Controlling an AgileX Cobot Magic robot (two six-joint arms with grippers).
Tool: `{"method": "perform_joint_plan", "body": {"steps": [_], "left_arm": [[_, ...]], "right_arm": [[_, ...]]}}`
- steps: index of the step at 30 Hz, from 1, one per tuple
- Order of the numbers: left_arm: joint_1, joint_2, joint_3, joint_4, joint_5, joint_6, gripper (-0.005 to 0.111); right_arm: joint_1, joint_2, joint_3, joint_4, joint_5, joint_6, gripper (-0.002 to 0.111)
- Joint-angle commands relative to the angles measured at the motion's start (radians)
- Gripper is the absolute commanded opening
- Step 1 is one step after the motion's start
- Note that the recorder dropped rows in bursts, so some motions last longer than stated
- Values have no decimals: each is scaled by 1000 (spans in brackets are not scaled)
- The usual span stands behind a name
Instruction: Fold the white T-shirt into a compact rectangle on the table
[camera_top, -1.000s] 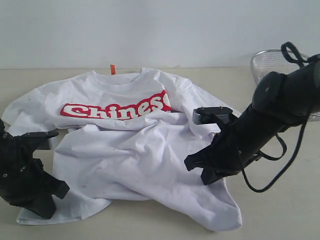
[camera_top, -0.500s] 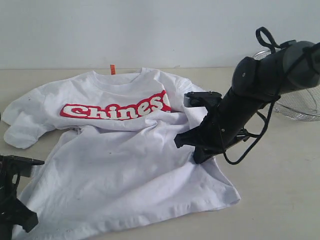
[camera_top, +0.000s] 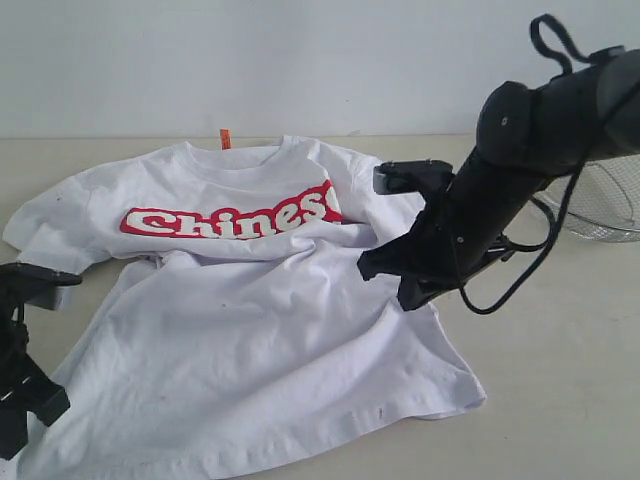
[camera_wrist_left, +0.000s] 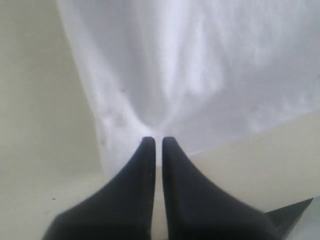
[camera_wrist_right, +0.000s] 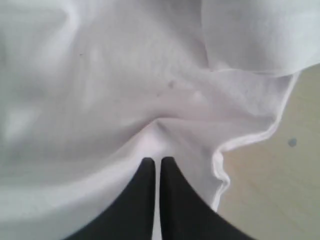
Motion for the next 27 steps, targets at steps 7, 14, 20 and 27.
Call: {"method": "perform_joint_plan", "body": {"steps": [7, 14, 20, 27], "left_arm": [[-3, -16, -8, -45, -135, 20, 5], [-3, -16, -8, -75, -179, 20, 5], [-3, -16, -8, -82, -184, 22, 5], [-3, -23, -26, -89, -129, 26, 5]], "right_arm": [[2, -169, 252, 18, -83, -20, 0], [2, -169, 352, 130, -142, -115, 0], [2, -169, 397, 126, -194, -115, 0], [2, -169, 461, 83, -188, -92, 0]]}}
